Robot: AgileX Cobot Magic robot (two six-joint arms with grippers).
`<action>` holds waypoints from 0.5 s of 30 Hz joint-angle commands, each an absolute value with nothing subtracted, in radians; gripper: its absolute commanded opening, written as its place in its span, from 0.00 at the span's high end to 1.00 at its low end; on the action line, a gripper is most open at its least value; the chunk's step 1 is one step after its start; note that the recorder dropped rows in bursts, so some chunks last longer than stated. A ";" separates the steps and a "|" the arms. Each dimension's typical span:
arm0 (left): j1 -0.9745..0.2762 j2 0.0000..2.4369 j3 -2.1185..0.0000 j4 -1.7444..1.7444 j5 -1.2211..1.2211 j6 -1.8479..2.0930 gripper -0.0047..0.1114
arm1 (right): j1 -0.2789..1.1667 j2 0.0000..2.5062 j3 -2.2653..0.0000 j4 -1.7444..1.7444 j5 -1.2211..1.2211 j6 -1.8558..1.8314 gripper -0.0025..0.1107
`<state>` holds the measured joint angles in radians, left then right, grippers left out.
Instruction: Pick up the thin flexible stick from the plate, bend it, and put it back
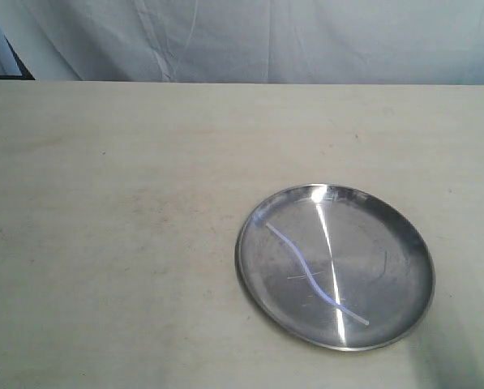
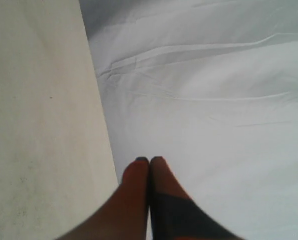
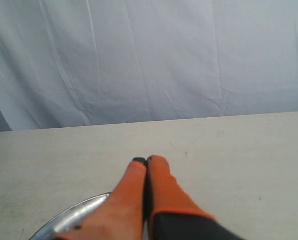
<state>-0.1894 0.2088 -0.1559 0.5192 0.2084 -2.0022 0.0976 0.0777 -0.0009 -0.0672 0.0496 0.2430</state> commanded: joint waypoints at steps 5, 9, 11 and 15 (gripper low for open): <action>-0.047 0.164 -0.054 0.492 0.044 -1.903 0.96 | 0.093 0.073 0.000 -0.066 0.057 0.243 0.98; -0.020 0.164 -0.030 0.484 0.052 -1.903 0.96 | 0.093 0.073 0.000 -0.066 0.057 0.243 0.98; -0.020 0.164 -0.030 0.484 0.052 -1.903 0.96 | 0.093 0.073 0.000 -0.066 0.057 0.243 0.98; -0.020 0.164 -0.030 0.518 0.018 -1.788 0.96 | 0.093 0.073 0.000 -0.066 0.057 0.243 0.98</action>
